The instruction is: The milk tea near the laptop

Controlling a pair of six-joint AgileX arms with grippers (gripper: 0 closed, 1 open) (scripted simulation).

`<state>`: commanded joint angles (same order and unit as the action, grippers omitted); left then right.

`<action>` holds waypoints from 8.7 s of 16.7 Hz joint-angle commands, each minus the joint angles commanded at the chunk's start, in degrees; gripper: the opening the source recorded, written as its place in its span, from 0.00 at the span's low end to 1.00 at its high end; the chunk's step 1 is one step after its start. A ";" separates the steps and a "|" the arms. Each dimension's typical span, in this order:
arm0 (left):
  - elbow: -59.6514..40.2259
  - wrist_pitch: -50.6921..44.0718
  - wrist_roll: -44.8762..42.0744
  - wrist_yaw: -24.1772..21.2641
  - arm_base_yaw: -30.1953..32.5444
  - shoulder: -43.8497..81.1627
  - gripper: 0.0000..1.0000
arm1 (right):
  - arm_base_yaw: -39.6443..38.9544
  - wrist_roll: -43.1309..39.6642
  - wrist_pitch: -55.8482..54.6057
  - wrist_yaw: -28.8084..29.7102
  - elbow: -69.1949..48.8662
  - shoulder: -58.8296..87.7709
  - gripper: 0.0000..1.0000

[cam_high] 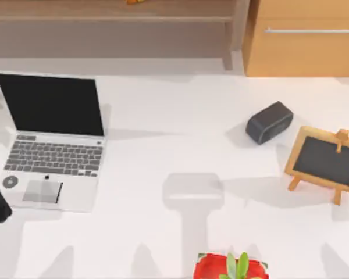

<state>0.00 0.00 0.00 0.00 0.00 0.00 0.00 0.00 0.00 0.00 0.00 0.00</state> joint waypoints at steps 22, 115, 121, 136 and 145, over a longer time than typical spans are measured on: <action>-2.52 43.07 -3.38 -42.68 -38.67 62.86 1.00 | 0.00 0.00 0.00 0.00 0.00 0.00 1.00; -23.32 69.02 4.28 7.51 34.64 99.80 0.00 | 0.00 0.00 0.00 0.00 0.00 0.00 1.00; -28.09 60.74 8.16 32.65 45.59 100.37 0.00 | 0.00 0.00 0.00 0.00 0.00 0.00 1.00; -31.57 57.88 10.01 46.59 48.08 99.71 0.00 | 0.00 0.00 0.00 0.00 0.00 0.00 1.00; -33.36 65.83 10.82 47.67 46.99 101.79 0.00 | 0.00 0.00 0.00 0.00 0.00 0.00 1.00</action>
<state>-33.36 65.83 10.82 47.67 46.99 101.79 0.00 0.00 0.00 0.00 0.00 0.00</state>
